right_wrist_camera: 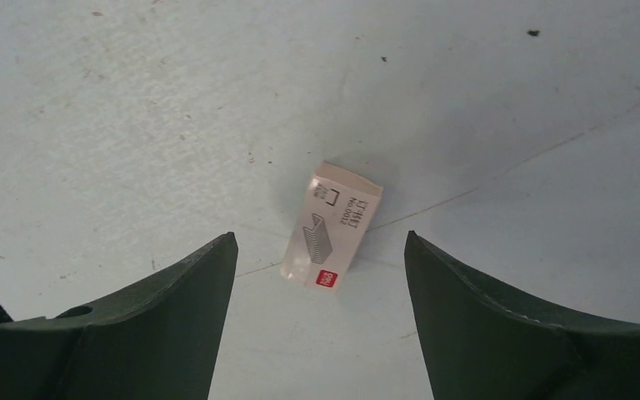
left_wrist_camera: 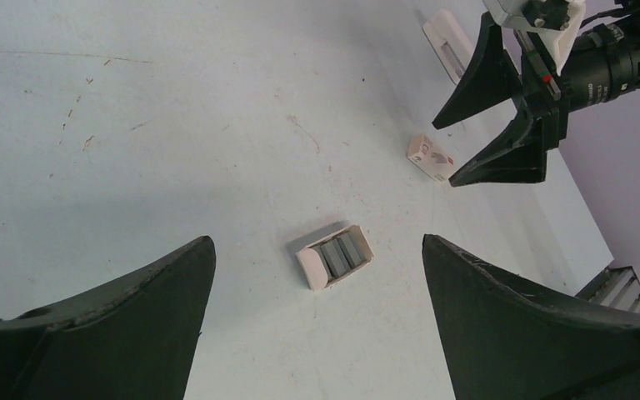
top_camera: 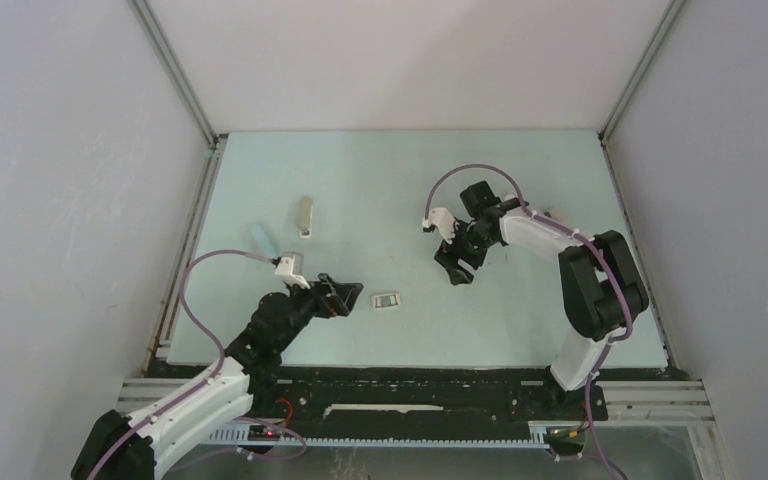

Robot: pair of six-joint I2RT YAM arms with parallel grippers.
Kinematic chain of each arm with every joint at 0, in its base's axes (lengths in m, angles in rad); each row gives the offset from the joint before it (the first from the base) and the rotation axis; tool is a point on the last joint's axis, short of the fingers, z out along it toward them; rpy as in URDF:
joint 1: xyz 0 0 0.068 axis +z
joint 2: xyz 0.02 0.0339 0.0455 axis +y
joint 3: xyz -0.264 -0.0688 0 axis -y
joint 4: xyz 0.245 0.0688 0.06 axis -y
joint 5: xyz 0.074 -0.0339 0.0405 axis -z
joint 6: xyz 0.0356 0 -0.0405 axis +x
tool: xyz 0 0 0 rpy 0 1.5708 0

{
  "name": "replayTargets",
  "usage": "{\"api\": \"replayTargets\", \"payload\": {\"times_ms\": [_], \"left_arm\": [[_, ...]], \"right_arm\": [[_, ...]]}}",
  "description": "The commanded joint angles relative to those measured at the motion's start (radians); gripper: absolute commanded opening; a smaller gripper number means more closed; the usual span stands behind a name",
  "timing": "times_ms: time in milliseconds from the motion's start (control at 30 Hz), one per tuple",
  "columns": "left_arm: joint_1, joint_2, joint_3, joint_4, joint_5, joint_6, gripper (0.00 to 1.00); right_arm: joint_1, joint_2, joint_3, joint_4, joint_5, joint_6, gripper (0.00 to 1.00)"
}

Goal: Unload the staples from the stapler
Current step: Move the shell to the center of the board.

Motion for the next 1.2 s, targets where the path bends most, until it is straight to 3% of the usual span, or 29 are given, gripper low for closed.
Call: {"api": "replayTargets", "payload": {"times_ms": [0,767,1000,1167], "left_arm": [[0.007,0.016,-0.020,0.051,-0.003,-0.015,1.00],[0.006,0.095,-0.029,0.103,0.033,-0.020,1.00],[0.007,0.217,-0.022,0.148,0.066,-0.036,1.00],[0.010,0.338,0.009,0.190,0.149,-0.034,1.00]], "right_arm": [[-0.015,0.024,0.002,0.045,0.062,0.055,0.82],[0.047,0.070,-0.035,0.041,0.055,0.021,0.47],[0.112,0.005,-0.094,0.066,0.021,-0.036,0.37],[0.171,-0.036,-0.136,0.082,-0.014,-0.081,0.36]]}}
